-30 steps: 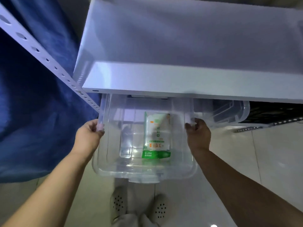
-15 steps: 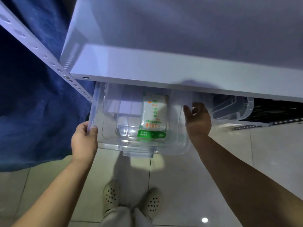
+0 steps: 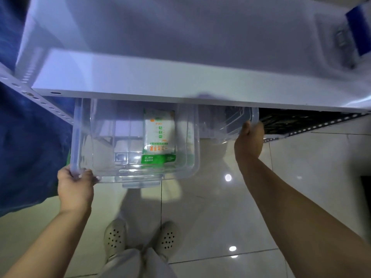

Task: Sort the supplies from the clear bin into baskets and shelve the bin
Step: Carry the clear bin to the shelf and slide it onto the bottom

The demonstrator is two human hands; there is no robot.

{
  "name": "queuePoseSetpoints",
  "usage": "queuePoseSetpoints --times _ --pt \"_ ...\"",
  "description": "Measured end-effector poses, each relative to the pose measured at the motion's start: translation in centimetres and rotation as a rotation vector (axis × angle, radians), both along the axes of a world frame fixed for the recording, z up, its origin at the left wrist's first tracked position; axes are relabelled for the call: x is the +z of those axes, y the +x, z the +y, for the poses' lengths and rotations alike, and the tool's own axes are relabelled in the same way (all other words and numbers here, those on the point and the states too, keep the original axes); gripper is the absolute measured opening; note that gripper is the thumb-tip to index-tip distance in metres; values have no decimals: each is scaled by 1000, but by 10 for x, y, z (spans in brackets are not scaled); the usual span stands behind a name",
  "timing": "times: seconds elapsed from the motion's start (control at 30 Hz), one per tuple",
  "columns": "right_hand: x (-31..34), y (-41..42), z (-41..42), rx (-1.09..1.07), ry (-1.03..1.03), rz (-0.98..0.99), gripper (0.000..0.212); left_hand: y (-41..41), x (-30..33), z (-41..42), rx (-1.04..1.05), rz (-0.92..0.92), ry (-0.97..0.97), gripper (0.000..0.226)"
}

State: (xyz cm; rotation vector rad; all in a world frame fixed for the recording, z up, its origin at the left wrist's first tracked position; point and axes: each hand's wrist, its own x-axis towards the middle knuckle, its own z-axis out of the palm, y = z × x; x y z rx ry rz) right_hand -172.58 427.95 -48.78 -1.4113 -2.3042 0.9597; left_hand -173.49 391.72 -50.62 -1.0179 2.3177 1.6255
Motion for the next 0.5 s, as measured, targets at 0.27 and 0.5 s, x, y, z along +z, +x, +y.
queuePoseSetpoints --times 0.27,0.5 --pt "-7 23 -55 245 42 123 25 3 -7 -12 -29 64 122 30" --pt "3 49 -131 491 189 127 36 -9 -4 -20 -25 37 225 25"
